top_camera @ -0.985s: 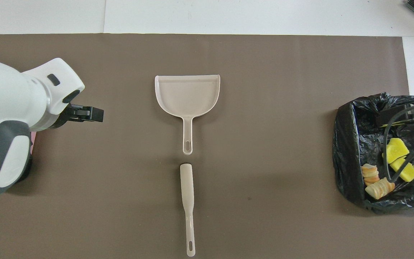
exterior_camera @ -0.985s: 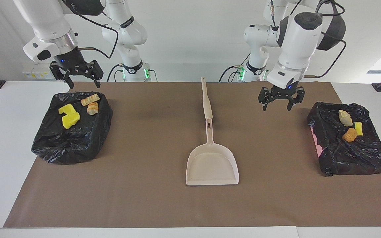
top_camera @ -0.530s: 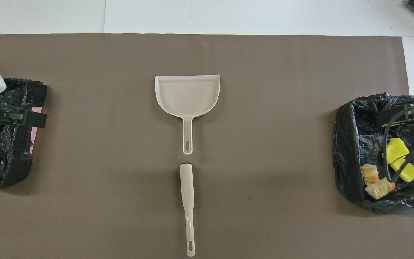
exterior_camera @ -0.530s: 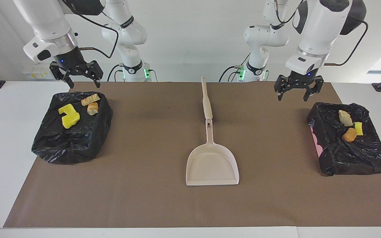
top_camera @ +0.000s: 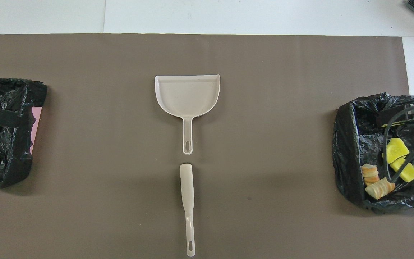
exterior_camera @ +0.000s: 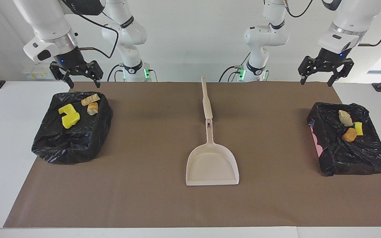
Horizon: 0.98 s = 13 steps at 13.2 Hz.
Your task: Sweep and dump trash in bin
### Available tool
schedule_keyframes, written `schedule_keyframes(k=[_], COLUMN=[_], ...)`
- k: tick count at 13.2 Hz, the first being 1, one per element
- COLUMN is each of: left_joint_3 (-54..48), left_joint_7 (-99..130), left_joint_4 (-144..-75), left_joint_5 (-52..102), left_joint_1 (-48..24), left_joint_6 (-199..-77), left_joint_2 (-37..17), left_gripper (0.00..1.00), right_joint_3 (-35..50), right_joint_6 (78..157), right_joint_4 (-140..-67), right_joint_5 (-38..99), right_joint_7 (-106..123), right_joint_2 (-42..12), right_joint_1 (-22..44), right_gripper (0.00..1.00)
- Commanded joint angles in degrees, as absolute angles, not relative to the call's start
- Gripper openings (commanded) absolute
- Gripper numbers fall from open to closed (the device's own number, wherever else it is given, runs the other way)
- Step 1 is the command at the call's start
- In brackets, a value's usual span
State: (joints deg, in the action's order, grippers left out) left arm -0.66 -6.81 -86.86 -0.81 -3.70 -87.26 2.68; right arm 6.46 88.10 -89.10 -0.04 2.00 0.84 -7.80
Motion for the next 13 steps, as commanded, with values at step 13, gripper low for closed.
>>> schedule_keyframes(k=[13], left_joint_3=[0.35], left_joint_7=[-7.82], left_joint_4=[-87.89], left_joint_5=[0.18], left_joint_1=[-3.16], left_joint_6=[-85.61], left_joint_2=[3.6], left_gripper=[1.0], right_joint_3=[6.68], right_joint_6=[88.15], right_joint_4=[-89.56], right_joint_5=[0.97], right_joint_7=[1.14], right_joint_2=[1.58], right_joint_1=[-8.09], right_gripper=[1.0])
